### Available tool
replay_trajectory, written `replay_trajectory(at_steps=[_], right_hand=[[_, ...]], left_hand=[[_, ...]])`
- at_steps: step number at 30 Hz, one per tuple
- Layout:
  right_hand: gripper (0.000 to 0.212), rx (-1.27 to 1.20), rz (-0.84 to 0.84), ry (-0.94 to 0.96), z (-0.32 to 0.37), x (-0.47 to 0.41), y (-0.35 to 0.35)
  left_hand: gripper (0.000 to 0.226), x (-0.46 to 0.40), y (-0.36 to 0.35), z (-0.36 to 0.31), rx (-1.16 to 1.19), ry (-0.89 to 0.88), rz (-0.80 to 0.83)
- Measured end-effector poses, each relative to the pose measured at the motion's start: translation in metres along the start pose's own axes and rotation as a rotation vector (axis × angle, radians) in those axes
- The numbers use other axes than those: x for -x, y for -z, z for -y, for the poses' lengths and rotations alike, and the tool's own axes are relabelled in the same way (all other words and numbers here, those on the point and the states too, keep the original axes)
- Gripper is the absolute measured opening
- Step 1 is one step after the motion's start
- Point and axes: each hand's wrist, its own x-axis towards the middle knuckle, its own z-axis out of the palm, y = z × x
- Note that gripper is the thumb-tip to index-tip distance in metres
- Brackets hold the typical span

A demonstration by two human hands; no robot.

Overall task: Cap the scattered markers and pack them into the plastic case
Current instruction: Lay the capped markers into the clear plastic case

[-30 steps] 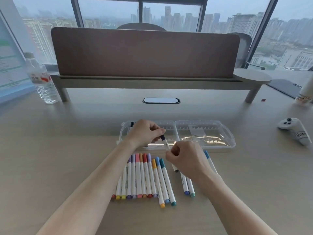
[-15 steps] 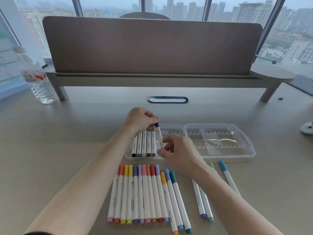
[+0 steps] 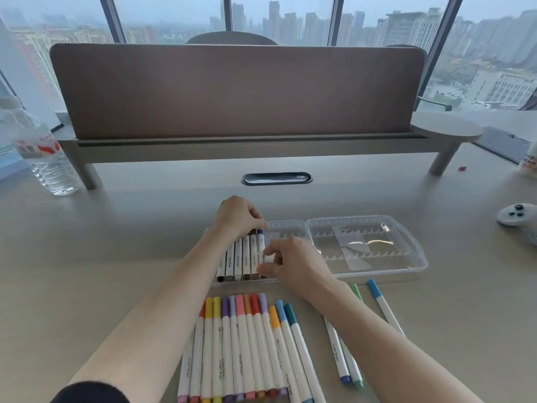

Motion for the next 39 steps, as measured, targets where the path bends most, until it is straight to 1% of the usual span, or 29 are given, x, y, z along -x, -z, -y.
replay_trajectory(at_steps=[2, 4, 6, 10, 14, 18, 20, 23, 25, 29, 32, 36, 39], right_hand=[[0.043, 0.011, -0.007, 0.006, -0.001, 0.0, 0.0], [0.044, 0.02, -0.009, 0.016, 0.0, 0.0, 0.0], [0.045, 0.021, -0.009, 0.022, 0.001, 0.0, 0.0], [0.041, 0.057, -0.009, 0.035, 0.0, 0.0, 0.001], [0.039, 0.098, 0.021, 0.03, 0.001, -0.002, 0.002], [0.039, 0.084, 0.012, 0.036, 0.001, -0.004, 0.001], [0.038, 0.065, 0.018, 0.042, 0.0, -0.004, 0.001], [0.035, -0.013, 0.034, 0.054, -0.003, -0.001, 0.006], [0.028, -0.052, 0.0, 0.051, -0.007, 0.003, 0.014], [0.008, -0.025, -0.094, 0.008, -0.022, 0.019, 0.036], [0.008, -0.041, -0.162, -0.053, -0.039, 0.032, 0.053], [0.004, -0.057, -0.192, -0.137, -0.063, 0.056, 0.073], [0.01, -0.089, -0.219, -0.193, -0.08, 0.074, 0.082]], left_hand=[[0.022, -0.002, -0.002, 0.0, -0.028, 0.018, -0.015], [0.032, -0.001, -0.002, 0.001, -0.078, 0.059, -0.067], [0.037, 0.0, -0.002, 0.002, -0.11, 0.095, -0.105], [0.036, 0.0, -0.002, 0.005, -0.082, 0.119, -0.087], [0.034, -0.003, 0.006, 0.005, -0.073, 0.155, -0.009], [0.031, -0.003, 0.007, 0.004, -0.059, 0.158, -0.013], [0.028, -0.001, 0.006, 0.004, -0.053, 0.141, -0.003], [0.019, 0.006, 0.006, 0.009, -0.005, 0.07, 0.005], [0.014, 0.011, 0.009, 0.013, 0.051, 0.019, -0.02], [0.014, 0.024, 0.015, 0.011, 0.11, -0.025, -0.088], [0.015, 0.037, 0.012, 0.001, 0.095, -0.065, -0.069], [0.016, 0.059, -0.003, -0.023, 0.059, -0.13, -0.009], [0.017, 0.076, -0.016, -0.042, 0.047, -0.165, 0.032]])
